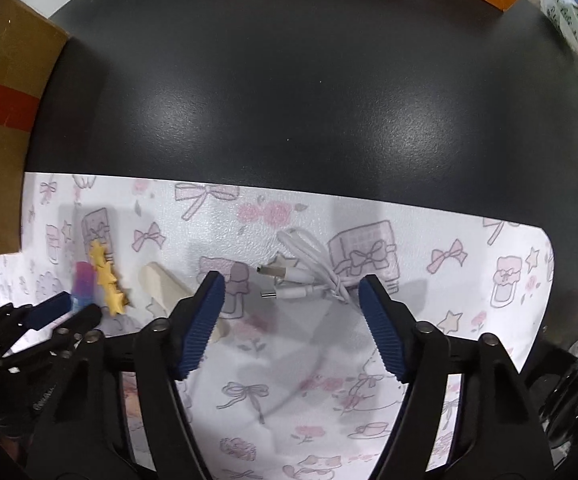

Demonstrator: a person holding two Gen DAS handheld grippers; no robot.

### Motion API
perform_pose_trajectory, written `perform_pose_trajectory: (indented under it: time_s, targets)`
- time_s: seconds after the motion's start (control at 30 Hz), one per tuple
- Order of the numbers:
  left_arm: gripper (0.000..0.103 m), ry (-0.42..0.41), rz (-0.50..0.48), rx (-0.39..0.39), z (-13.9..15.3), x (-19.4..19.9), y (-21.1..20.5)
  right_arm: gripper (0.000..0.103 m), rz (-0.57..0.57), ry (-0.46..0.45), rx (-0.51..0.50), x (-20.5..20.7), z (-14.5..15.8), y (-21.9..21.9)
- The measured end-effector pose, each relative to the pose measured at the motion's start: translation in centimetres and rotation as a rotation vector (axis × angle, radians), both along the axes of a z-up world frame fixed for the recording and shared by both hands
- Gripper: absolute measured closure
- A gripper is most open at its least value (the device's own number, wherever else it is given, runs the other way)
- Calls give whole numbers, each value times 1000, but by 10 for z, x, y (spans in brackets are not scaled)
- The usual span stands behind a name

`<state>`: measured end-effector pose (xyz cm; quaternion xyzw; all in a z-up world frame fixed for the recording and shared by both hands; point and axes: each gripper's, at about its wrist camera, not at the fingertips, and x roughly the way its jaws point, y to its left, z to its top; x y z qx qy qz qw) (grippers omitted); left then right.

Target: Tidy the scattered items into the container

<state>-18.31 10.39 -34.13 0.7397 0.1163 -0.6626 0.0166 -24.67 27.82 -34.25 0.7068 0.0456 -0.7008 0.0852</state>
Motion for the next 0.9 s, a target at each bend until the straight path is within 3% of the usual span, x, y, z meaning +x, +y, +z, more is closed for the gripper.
perform_pose_trajectory:
  time_s: [0.07, 0.1, 0.13, 0.27, 0.37, 0.53, 0.57, 0.9]
  targets:
    - [74, 1, 0, 0, 0, 1, -2, 37, 2, 8, 18, 1, 0, -1]
    - [77, 2, -1, 0, 1, 1, -3, 48, 4, 18, 41, 1, 1, -1]
    - [82, 3, -1, 1, 1, 1, -4, 51, 7, 25, 61, 2, 2, 0]
    - [84, 2, 2, 18, 1, 2, -8, 52, -7, 24, 23, 1, 4, 5]
    - [84, 0, 17, 39, 0, 2, -13, 65, -22, 20, -11, -1, 8, 8]
    - [84, 2, 21, 62, 1, 4, -14, 69, -46, 9, -37, -1, 12, 11]
    - [84, 3, 18, 65, 2, 4, -14, 82, -51, 10, -43, -1, 13, 11]
    - [84, 38, 14, 77, 17, 6, -21, 83, -86, 20, -60, 4, 27, 10]
